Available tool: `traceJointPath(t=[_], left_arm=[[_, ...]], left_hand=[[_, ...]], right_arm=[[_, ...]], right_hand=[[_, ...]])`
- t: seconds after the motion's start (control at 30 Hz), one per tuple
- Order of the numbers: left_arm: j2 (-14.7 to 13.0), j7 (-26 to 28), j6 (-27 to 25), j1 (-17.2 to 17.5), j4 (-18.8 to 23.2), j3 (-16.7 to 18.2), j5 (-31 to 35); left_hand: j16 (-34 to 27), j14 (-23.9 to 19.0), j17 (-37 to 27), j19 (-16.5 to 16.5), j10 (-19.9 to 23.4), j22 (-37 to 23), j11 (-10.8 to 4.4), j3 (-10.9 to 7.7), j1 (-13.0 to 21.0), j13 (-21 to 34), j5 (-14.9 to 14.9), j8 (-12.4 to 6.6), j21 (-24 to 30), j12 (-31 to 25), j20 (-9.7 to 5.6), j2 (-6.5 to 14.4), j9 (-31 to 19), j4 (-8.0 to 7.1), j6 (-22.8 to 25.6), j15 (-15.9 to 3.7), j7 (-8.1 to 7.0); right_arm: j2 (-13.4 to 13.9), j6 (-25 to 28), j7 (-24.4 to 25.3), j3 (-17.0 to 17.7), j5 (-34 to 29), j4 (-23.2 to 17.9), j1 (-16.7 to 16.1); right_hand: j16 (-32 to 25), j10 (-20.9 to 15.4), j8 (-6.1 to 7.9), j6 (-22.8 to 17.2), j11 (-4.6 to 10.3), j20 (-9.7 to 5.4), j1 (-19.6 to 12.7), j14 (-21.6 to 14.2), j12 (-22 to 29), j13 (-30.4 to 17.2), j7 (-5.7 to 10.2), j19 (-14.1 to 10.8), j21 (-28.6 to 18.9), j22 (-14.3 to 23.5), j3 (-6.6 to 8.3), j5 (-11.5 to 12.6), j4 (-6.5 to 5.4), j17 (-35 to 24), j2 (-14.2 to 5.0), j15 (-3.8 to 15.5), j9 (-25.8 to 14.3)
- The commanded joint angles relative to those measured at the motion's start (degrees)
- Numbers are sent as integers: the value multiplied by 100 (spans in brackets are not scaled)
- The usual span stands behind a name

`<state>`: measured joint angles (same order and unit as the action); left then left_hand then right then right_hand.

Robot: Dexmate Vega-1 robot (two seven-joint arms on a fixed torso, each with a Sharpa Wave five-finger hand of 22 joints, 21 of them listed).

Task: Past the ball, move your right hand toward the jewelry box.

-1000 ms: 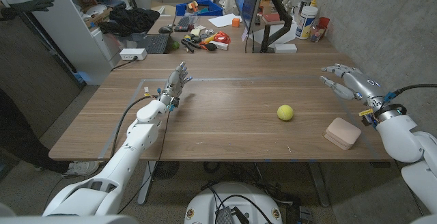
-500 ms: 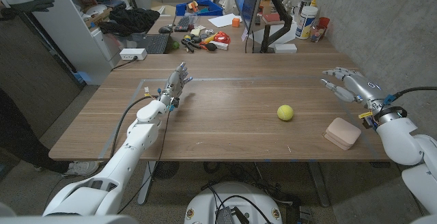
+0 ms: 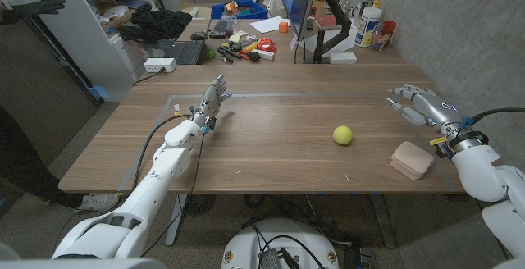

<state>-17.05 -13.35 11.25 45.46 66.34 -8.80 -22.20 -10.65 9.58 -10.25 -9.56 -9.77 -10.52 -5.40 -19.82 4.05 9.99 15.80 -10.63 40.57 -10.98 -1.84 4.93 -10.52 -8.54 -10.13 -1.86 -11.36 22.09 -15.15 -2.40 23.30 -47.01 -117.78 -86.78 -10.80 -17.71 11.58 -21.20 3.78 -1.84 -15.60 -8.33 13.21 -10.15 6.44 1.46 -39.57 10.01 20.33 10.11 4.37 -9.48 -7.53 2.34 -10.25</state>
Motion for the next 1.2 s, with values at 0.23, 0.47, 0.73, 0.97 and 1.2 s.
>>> traceJointPath(t=[0.23, 0.47, 0.73, 0.97, 1.2], left_arm=[[7, -9, -6, -18, -26, -5, 14], [10, -3, -9, -11, -22, -9, 22], [23, -25, 5, -34, -73, -19, 24], [31, -38, 16, -57, -110, -26, 28], [24, -47, 19, -61, -123, -14, 23]], left_hand=[[-17, 176, -16, -558, -174, -18, -9, 25, 25, 31, 32, -35, -43, -19, -95, 34, -22, 6, -215, -163, -9], [-17, 177, -16, -551, -182, -19, -12, 29, 26, 31, 33, -36, -49, -16, -96, 35, -22, 6, -212, -161, -7], [-17, 175, -16, -548, -176, -19, -9, 37, 28, 31, 34, -37, -60, -19, -94, 38, -22, 5, -212, -159, -12], [-18, 174, -16, -545, -182, -20, -2, 42, 29, 31, 36, -37, -67, -17, -93, 39, -22, 5, -212, -160, -12], [-15, 181, -16, -548, -181, -21, -5, 47, 30, 31, 37, -37, -76, -18, -95, 41, -22, 4, -212, -164, -9]], right_arm=[[5, 105, -4, -34, -16, 24, -104], [-16, 128, 17, -23, -5, 35, -170], [-32, 170, 23, -17, -20, 15, -227], [-37, 206, 21, -26, -35, 6, -243], [-37, 260, 9, -57, -63, 11, -248]], right_hand=[[8, -105, -4, -110, -8, -251, -74, -86, -11, -14, 4, -51, 30, 13, 3, 11, 33, -11, -3, 288, -32], [11, -118, -9, -120, -9, -252, -81, -93, -13, -14, 1, -59, 41, 14, 0, 11, 40, -12, -5, 290, -32], [10, -130, -17, -125, -15, -240, -96, -118, -18, -14, 6, -72, 52, 15, 1, 12, 54, -10, -4, 276, -32], [16, -141, -20, -140, -2, -240, -122, -132, -21, -14, 16, -80, 63, 15, 8, 15, 77, -5, 1, 284, -32], [20, -149, -25, -148, -3, -241, -140, -140, -27, -14, 12, -86, 76, 16, 10, 15, 92, -5, -1, 286, -32]])
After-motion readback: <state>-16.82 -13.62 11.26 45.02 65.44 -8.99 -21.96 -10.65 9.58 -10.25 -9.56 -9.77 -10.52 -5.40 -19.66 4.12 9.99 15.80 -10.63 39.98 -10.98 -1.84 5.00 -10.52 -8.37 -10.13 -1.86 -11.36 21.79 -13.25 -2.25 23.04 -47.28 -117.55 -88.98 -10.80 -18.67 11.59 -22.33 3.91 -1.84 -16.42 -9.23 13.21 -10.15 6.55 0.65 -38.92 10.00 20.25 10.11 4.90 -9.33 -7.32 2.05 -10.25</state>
